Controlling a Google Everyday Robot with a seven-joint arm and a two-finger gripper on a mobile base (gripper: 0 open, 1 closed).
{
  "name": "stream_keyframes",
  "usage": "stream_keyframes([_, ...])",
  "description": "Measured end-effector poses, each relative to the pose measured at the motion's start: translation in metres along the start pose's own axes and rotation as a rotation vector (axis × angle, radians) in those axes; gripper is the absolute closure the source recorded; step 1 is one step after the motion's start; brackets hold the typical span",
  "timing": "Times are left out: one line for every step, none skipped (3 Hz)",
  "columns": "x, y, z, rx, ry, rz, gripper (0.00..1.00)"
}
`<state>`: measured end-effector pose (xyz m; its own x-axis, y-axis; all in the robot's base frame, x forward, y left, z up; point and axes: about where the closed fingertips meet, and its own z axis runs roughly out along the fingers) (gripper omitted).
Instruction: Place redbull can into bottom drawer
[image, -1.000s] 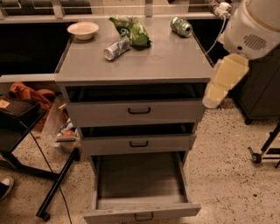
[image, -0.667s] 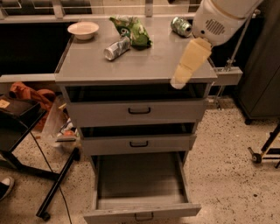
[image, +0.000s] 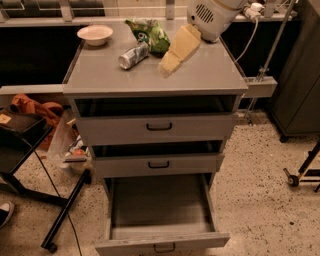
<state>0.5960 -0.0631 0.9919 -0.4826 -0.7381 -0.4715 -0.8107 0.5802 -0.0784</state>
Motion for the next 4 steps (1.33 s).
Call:
stream_keyframes([-0.002,0.001,0.003,0.006,-0.014,-0.002,0.0])
stream_keyframes([-0.018,-0.007,0.024,-0.006,-0.048,0.038,0.0])
stream_keyframes([-0.038,-0.031,0.058,-0.022,-0.103,0.144,0.0])
stream_keyframes([-0.05,-0.055,0.094,-0.033,-0.167,0.244,0.0])
